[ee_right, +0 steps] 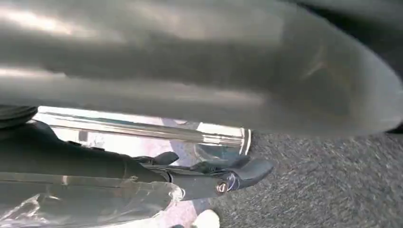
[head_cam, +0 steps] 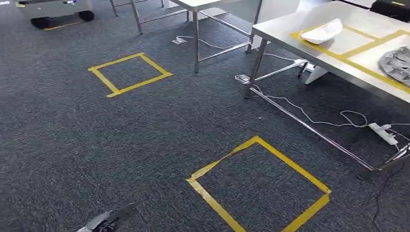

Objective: Take the parts from the cabinet and place them on the table.

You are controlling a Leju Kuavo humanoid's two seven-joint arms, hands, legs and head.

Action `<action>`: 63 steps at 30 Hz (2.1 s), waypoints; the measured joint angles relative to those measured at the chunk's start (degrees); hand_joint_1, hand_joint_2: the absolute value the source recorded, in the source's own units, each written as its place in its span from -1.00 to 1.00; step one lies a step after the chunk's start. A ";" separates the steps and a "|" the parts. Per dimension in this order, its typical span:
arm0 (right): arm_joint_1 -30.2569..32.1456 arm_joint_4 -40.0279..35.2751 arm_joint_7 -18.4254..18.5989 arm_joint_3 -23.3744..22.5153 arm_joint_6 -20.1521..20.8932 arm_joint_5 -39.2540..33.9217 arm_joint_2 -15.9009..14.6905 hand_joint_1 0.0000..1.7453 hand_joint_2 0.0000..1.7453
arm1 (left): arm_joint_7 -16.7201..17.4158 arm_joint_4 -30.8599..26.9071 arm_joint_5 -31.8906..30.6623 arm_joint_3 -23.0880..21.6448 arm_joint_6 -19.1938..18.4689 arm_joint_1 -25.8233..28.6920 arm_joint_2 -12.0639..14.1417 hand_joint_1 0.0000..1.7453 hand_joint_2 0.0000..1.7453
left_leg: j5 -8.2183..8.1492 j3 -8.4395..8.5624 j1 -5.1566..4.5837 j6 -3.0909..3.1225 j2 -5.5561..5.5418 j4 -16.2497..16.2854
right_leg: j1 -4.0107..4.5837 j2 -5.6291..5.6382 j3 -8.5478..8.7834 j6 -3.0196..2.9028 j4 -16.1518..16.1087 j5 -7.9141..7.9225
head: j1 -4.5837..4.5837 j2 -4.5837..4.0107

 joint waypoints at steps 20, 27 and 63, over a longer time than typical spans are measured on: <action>-0.24 0.00 -0.15 0.13 0.02 -0.20 0.15 -1.00 -1.00 | -0.02 0.02 -0.02 0.00 0.15 0.20 0.11 -1.00 -1.00 | 0.60 -0.82 -0.05 -3.73 5.25 1.89 | 0.62 -5.21 8.75 -2.09 -18.33 9.72 | -0.55 0.00; -0.36 0.02 -0.15 0.20 0.00 -0.35 0.02 -1.00 -1.00 | -0.02 0.04 -0.02 0.02 0.17 0.49 -0.13 -1.00 -1.00 | 0.28 -0.72 -0.28 -0.12 2.29 0.43 | 0.68 -2.52 8.03 -0.39 -14.85 5.46 | -0.20 0.00; -0.90 -1.11 -0.83 3.78 0.07 3.04 0.04 -1.00 -1.00 | 8.26 1.97 6.64 6.89 -8.28 1.67 -3.15 -1.00 -1.00 | 1.20 -1.43 -0.81 0.72 -1.12 0.14 | 0.79 0.22 2.44 -0.21 -1.52 0.52 | -0.15 0.00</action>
